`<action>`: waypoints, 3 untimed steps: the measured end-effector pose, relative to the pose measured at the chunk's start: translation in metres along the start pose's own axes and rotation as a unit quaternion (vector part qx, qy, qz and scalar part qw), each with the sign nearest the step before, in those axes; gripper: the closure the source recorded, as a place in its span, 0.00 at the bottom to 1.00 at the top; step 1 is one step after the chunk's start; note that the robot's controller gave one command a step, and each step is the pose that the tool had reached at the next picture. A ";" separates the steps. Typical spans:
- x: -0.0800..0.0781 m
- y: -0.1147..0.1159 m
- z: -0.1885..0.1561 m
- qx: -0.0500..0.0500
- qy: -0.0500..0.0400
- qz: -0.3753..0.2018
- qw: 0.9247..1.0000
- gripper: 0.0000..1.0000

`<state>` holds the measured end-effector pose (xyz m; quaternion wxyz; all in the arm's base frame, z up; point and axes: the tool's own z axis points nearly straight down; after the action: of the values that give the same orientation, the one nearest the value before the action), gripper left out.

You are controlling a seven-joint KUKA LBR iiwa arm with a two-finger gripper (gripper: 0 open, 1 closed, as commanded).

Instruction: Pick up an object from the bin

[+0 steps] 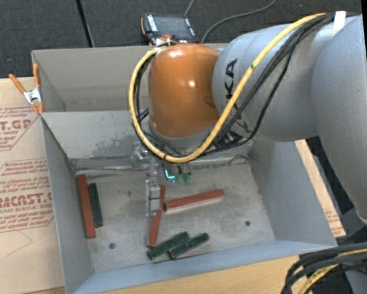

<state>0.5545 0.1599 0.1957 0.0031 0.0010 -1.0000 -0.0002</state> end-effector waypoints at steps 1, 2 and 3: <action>0.039 -0.085 0.124 0.000 -0.002 -0.048 0.999 0.00; -0.018 -0.132 0.124 0.001 -0.005 -0.287 0.958 0.00; -0.018 -0.133 0.122 0.002 -0.002 -0.287 0.958 1.00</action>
Offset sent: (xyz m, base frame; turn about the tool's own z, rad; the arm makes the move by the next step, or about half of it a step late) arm -0.0386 -0.0835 -0.1210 -0.0988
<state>0.5716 0.0266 0.0731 0.0014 0.2877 -0.9577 0.0007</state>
